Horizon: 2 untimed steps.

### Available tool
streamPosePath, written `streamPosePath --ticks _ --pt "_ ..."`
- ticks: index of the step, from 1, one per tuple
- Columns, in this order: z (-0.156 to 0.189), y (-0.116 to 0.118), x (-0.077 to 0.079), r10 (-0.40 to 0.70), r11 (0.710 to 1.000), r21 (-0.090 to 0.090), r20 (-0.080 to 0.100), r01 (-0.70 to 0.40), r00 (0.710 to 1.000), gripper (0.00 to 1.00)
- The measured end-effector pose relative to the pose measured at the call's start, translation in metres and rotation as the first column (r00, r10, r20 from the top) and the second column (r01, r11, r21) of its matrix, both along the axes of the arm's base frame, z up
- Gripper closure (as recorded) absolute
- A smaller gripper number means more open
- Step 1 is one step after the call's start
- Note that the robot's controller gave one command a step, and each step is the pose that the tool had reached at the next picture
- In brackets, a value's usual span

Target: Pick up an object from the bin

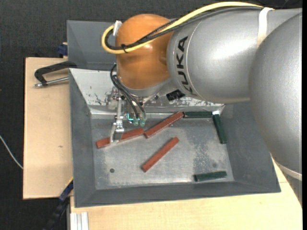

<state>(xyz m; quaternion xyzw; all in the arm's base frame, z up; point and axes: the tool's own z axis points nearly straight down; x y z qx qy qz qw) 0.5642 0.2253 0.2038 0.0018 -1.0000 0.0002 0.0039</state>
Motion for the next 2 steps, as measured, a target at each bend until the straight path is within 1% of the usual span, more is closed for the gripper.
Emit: streamPosePath --ticks 1,2 --pt "0.005 -0.001 0.002 -0.003 1.0 0.002 0.008 0.003 1.0 0.0" --pt "-0.045 -0.006 0.003 0.045 0.999 0.004 0.015 -0.045 0.999 0.0"
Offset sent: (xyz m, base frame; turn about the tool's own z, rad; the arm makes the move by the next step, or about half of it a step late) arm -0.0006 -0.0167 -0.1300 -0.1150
